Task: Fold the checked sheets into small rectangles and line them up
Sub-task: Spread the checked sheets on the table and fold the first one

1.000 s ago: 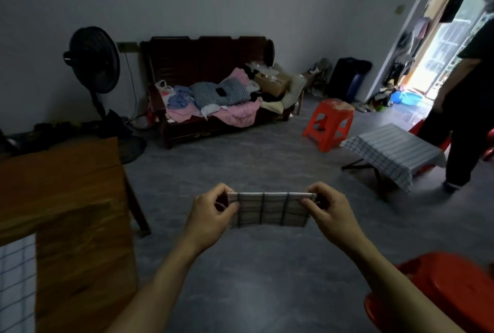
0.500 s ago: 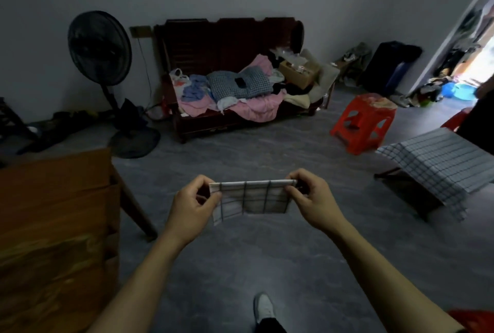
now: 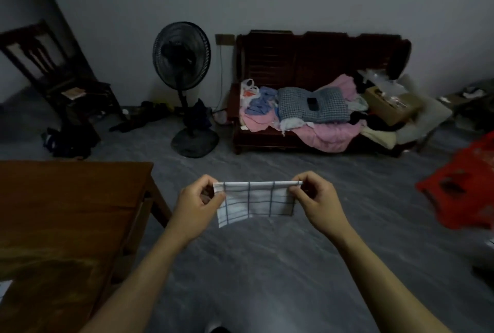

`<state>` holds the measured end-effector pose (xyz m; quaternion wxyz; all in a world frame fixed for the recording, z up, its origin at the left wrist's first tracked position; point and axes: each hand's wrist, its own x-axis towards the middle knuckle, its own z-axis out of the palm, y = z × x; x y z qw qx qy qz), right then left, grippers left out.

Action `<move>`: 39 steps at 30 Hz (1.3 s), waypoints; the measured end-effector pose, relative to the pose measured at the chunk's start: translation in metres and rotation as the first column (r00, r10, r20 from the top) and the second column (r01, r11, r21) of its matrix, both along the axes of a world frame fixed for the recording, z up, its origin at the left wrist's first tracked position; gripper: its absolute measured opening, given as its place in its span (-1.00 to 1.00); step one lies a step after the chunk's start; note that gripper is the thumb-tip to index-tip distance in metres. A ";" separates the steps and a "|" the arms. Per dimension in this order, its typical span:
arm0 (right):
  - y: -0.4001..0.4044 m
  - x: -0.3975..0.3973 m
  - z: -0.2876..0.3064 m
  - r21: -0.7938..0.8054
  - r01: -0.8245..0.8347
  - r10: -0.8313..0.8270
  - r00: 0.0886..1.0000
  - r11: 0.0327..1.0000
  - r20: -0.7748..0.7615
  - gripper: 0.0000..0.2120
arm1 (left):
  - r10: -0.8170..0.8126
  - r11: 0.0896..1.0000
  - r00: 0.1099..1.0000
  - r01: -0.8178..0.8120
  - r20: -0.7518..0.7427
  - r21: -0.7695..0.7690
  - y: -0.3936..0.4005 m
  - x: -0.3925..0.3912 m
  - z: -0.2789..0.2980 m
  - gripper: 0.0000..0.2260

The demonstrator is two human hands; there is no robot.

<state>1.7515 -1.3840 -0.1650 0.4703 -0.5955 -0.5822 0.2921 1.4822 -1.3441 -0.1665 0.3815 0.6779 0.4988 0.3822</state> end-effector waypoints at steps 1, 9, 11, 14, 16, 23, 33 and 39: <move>0.017 -0.001 -0.003 -0.012 -0.017 0.018 1.000 1.000 0.003 -0.86 | 0.021 1.000 1.000 -0.021 0.000 -0.011 0.013 -0.002 -0.004 -0.91; 0.171 -0.040 -0.010 -0.048 -0.153 0.155 0.987 0.987 0.050 -0.84 | 0.155 0.988 0.986 -0.153 0.059 -0.033 0.133 -0.041 -0.031 -0.89; 0.211 -0.059 -0.005 -0.050 -0.192 0.195 0.979 0.980 0.065 -0.84 | 0.203 0.979 0.974 -0.198 0.098 -0.053 0.163 -0.059 -0.032 -0.88; 0.269 -0.095 0.001 -0.023 -0.259 0.260 0.962 0.966 0.084 -0.86 | 0.265 0.964 0.955 -0.258 0.135 -0.063 0.201 -0.092 -0.032 -0.89; 0.303 -0.122 0.000 -0.015 -0.312 0.313 0.946 0.950 0.081 -0.90 | 0.320 0.947 0.939 -0.313 0.128 -0.068 0.217 -0.116 -0.033 -0.91; 0.390 -0.227 -0.018 -0.051 -0.563 0.565 0.822 0.825 0.073 -0.92 | 0.602 0.797 0.795 -0.594 0.071 -0.110 0.231 -0.199 -0.044 -0.91; 0.486 -0.362 -0.061 -0.161 -0.826 0.837 0.547 0.540 0.005 -0.76 | 0.878 0.449 0.464 -0.883 -0.113 -0.139 0.240 -0.261 -0.067 -0.91; 0.527 -0.426 -0.086 -0.308 -0.899 0.937 0.344 0.310 -0.063 -0.77 | 0.966 0.166 0.209 -0.952 -0.152 -0.257 0.251 -0.272 -0.067 -0.90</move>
